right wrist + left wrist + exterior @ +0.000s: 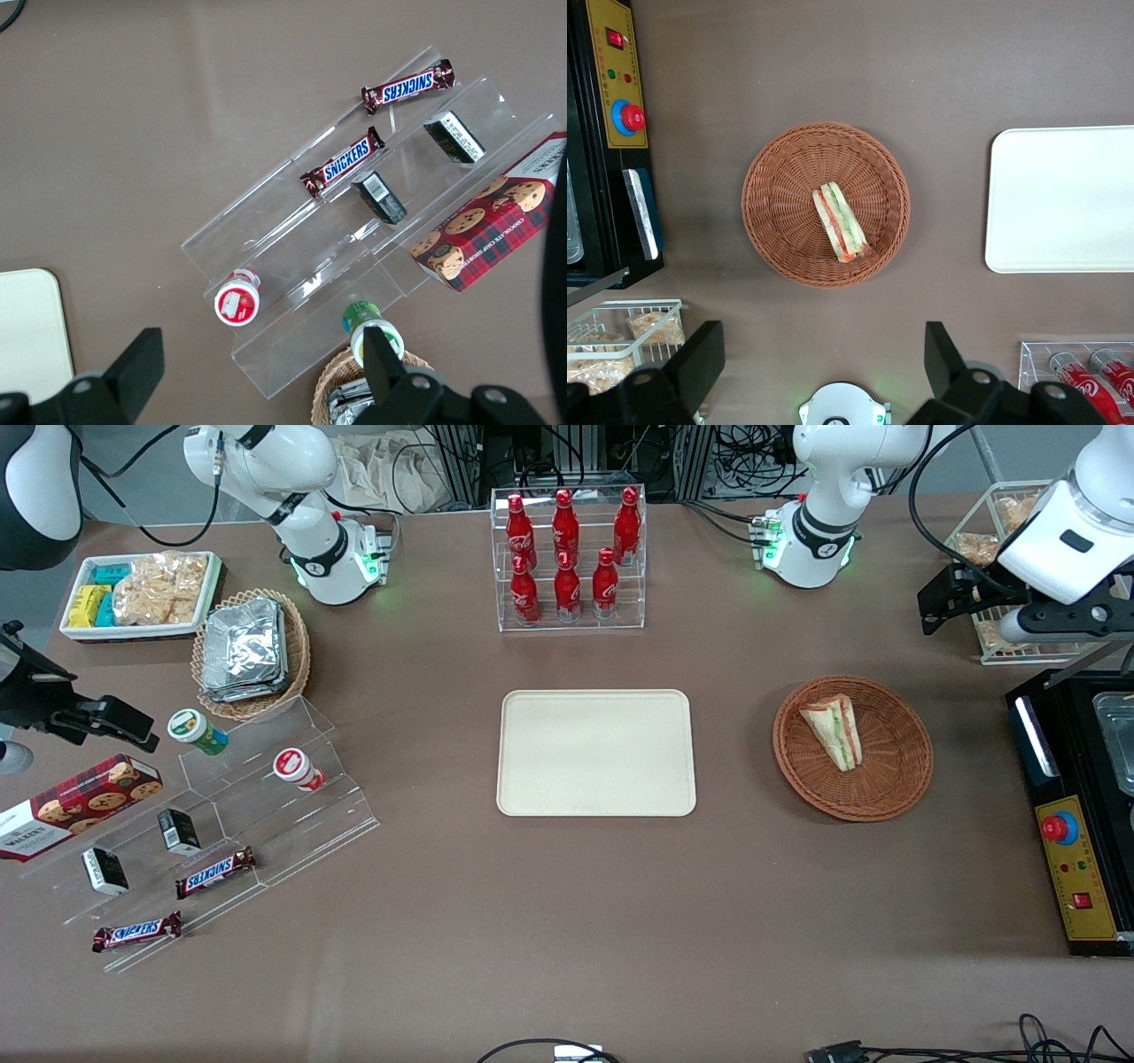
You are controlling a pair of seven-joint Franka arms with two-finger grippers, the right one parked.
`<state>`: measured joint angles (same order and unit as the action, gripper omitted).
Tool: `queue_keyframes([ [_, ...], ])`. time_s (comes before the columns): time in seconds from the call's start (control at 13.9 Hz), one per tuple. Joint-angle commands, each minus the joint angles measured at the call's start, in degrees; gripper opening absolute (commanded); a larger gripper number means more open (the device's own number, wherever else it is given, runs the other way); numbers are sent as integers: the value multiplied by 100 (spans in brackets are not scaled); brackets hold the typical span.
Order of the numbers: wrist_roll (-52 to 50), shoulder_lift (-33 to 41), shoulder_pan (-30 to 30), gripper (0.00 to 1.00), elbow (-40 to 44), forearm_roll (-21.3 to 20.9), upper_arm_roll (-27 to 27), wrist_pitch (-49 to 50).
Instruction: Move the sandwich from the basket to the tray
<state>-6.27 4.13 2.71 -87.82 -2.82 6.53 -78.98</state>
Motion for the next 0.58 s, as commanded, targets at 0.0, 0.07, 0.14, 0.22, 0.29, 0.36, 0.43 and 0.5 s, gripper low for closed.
queue_keyframes([
  [0.0, -102, -79, 72, 100, 187, -25, -20, 172],
  [0.07, -111, -88, 81, 100, 195, -43, -12, 172],
  [0.14, -189, -88, 115, 100, 195, -43, -12, 172],
  [0.22, -234, -105, 107, 100, 178, -34, -12, 181],
  [0.29, -234, -97, 72, 100, 178, 27, -20, 181],
  [0.36, -217, -114, 28, 100, 195, 88, -20, 207],
  [0.43, -217, -123, 2, 100, 186, 98, -12, 208],
  [0.5, -234, -149, 19, 100, 186, 98, -3, 208],
])
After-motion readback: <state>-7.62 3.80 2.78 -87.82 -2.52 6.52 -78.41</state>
